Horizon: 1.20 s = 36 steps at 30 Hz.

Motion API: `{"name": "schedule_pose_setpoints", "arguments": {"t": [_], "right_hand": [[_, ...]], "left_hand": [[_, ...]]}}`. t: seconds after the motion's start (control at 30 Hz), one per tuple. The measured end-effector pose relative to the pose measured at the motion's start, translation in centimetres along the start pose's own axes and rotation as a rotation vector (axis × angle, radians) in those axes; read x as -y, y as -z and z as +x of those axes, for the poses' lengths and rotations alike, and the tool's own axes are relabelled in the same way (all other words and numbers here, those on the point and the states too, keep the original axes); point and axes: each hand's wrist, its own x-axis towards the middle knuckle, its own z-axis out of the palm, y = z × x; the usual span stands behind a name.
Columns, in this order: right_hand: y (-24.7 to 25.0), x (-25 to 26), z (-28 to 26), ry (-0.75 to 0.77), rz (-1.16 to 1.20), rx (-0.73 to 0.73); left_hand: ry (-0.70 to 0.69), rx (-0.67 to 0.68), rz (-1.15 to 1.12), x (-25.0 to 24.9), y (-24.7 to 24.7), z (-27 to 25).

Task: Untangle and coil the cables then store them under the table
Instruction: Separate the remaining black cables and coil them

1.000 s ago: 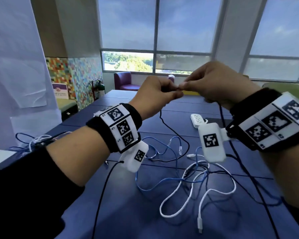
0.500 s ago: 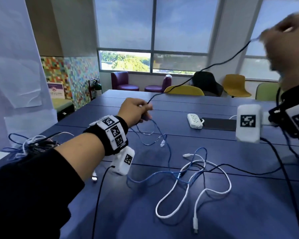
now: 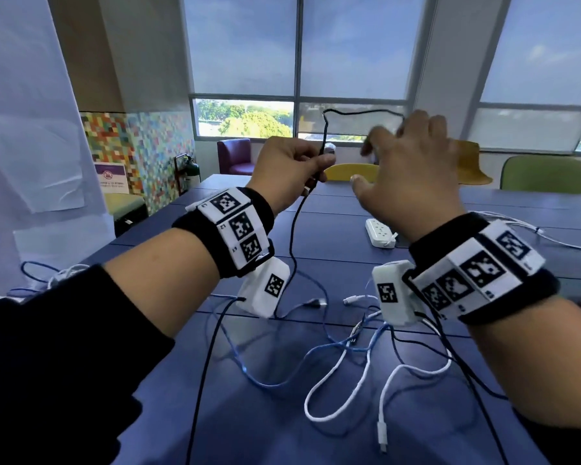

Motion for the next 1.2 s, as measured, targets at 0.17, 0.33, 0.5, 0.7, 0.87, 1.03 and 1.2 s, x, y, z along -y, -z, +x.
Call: {"name": "schedule_pose_setpoints", "arguments": {"t": [0.17,0.33,0.5,0.7,0.87,1.03,1.2], "right_hand": [[-0.1,1.8,-0.1,0.098,-0.037,-0.132],[-1.4,1.3,1.2,0.385,0.046,0.074],[-2.5,-1.0,2.0,0.323,0.409,0.183],[-1.3,-4.4,3.1,-0.02,0.498,-0.168],[-0.7,-7.8,4.1,-0.3,0.525,-0.283],[-4.3,-9.1,1.6,-0.377,0.395,-0.058],[-8.3,-9.7,-2.0,-0.407,0.352,0.268]], "left_hand": [[-0.066,0.048,0.041,0.4,-0.1,0.0],[-0.152,0.083,0.127,0.5,-0.2,-0.3],[-0.144,0.16,0.229,2.1,0.4,-0.3],[0.056,0.361,0.451,6.7,1.1,-0.8],[0.252,0.213,0.072,10.4,2.5,-2.2],[0.357,0.138,-0.602,7.4,2.9,-3.2],[0.33,0.039,-0.99,3.8,4.6,-3.6]]}}
